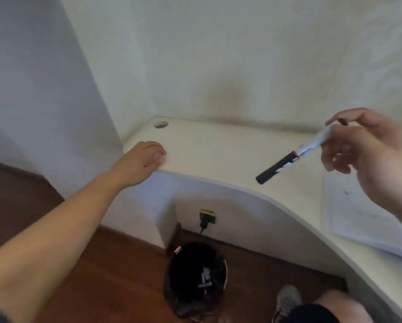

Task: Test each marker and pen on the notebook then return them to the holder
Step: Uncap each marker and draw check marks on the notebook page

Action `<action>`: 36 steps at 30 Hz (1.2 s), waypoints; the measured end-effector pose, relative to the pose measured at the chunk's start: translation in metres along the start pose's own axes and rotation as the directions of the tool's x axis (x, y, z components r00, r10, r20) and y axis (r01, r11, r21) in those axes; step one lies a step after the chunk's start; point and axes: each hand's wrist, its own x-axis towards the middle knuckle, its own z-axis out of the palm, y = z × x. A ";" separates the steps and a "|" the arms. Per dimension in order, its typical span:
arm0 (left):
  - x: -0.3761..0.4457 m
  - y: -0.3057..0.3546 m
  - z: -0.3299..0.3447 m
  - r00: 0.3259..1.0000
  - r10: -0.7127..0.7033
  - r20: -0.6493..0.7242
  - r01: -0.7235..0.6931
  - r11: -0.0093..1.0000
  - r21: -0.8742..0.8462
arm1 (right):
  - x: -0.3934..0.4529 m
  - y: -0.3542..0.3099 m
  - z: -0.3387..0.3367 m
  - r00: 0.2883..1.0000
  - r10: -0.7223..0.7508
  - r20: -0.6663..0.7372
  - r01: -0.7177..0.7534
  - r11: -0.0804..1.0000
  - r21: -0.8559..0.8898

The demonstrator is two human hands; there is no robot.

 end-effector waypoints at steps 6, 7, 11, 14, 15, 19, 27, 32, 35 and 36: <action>-0.015 -0.012 0.005 0.999 -0.032 -0.032 0.029 0.996 -0.084 | -0.012 0.018 0.074 0.918 0.133 0.374 -0.006 0.947 -0.322; -0.014 -0.011 0.005 0.999 -0.039 -0.025 0.037 0.995 -0.088 | -0.013 0.020 0.077 0.907 0.156 0.390 0.010 0.919 -0.393; -0.006 -0.010 0.002 0.999 -0.047 -0.022 0.045 0.997 -0.062 | -0.013 0.021 0.064 0.956 0.101 0.276 0.007 0.931 -0.366; 0.004 -0.009 0.001 0.998 -0.048 -0.052 0.046 0.999 -0.026 | -0.007 0.012 0.043 0.981 0.057 0.186 -0.011 0.971 -0.240; 0.008 -0.007 0.001 0.996 -0.055 -0.064 0.054 0.998 -0.020 | -0.004 0.007 0.034 0.987 0.040 0.154 -0.009 0.980 -0.200; 0.031 0.015 0.006 0.995 -0.032 -0.096 0.029 0.999 -0.034 | 0.002 -0.012 -0.009 1.000 0.009 -0.004 -0.010 0.986 -0.164; 0.099 0.112 0.019 0.971 0.215 -0.102 -0.220 0.975 -0.037 | -0.006 -0.005 -0.113 0.934 0.076 -0.348 -0.150 0.970 -0.193; 0.142 0.210 0.048 0.915 0.391 -0.100 -0.403 0.898 -0.176 | -0.022 0.034 -0.168 0.869 0.179 -0.461 -0.326 0.909 -0.261; 0.174 0.276 0.075 0.860 0.505 -0.075 -0.509 0.836 -0.206 | -0.028 0.057 -0.187 0.878 0.136 -0.459 -0.381 0.778 -0.499; 0.186 0.297 0.084 0.846 0.529 -0.062 -0.530 0.824 -0.202 | -0.030 0.061 -0.190 0.888 0.111 -0.446 -0.382 0.718 -0.582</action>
